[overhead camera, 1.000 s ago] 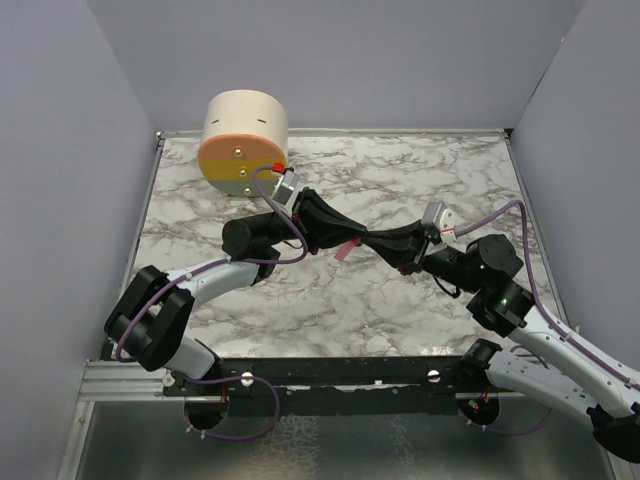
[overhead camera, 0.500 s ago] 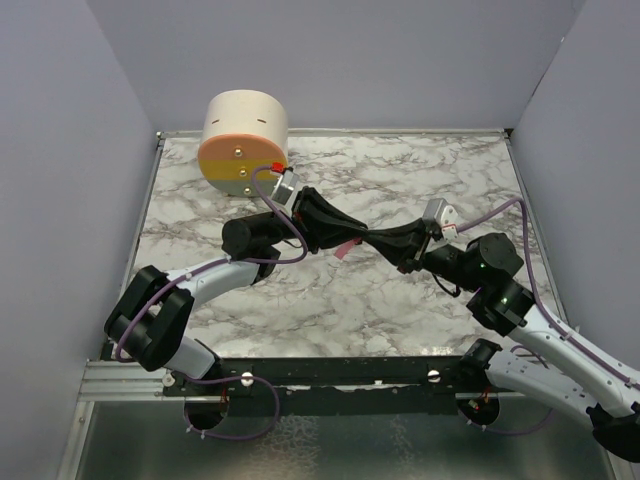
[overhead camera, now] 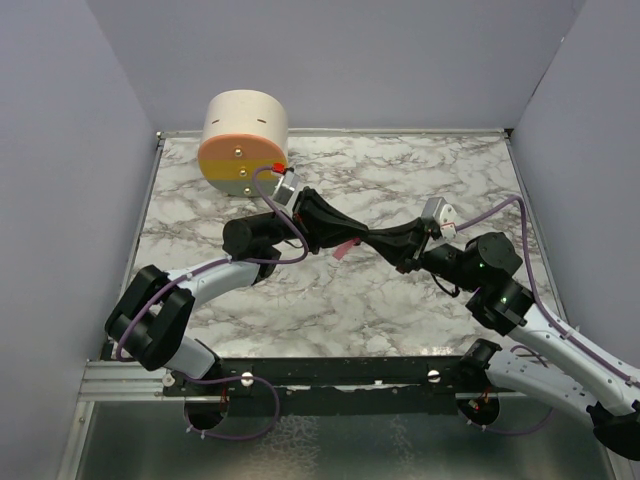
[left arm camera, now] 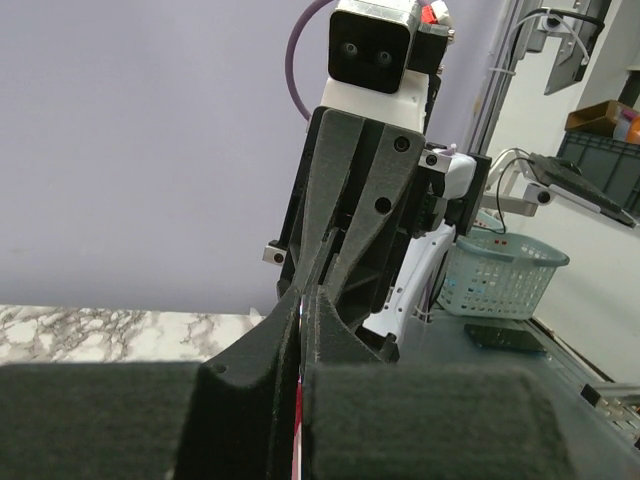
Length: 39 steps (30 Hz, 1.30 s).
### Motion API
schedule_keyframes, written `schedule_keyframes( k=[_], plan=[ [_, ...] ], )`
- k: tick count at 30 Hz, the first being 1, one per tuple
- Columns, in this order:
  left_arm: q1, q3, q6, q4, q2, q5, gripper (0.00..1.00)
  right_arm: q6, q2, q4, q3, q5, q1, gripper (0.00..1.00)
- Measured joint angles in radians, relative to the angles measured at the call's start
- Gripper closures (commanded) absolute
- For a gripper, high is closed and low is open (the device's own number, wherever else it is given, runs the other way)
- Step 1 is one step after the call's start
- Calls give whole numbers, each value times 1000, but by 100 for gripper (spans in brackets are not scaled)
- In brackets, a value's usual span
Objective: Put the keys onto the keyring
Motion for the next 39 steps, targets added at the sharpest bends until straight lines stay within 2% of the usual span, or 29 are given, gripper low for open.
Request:
schedule_keyframes(
  k=[3, 6, 11, 18, 23, 28, 29, 32, 33, 35, 39],
  plan=[
    [0, 0, 0, 0, 0, 0, 100, 1, -1, -3, 0, 3, 0, 97],
    [0, 0, 0, 0, 3, 0, 100, 3, -4, -8, 0, 4, 0, 91],
    [0, 0, 0, 0, 6, 0, 100, 3, -4, -10, 0, 7, 0, 90],
    [-1, 0, 0, 0, 6, 0, 100, 3, -4, -8, 1, 11, 0, 83],
    [-3, 0, 0, 0, 6, -3, 100, 5, -6, -8, 2, 14, 1, 98],
    [-3, 0, 1, 0, 6, -4, 100, 18, -6, -11, 5, 19, 1, 99],
    [-3, 0, 1, 0, 6, -4, 95, 18, -6, -12, 5, 21, 1, 99],
    [-3, 0, 2, 0, 6, -5, 71, 21, -6, -13, 5, 28, 2, 99],
    [-3, 0, -5, 0, 6, -6, 65, 21, -6, -13, 5, 39, 2, 99],
    [-4, 0, -1, 0, 6, -7, 60, 21, -6, -17, 5, 61, 3, 99],
    [-3, 0, -10, -1, 6, -8, 58, 27, -6, -31, 7, 119, 5, 99]
  ],
)
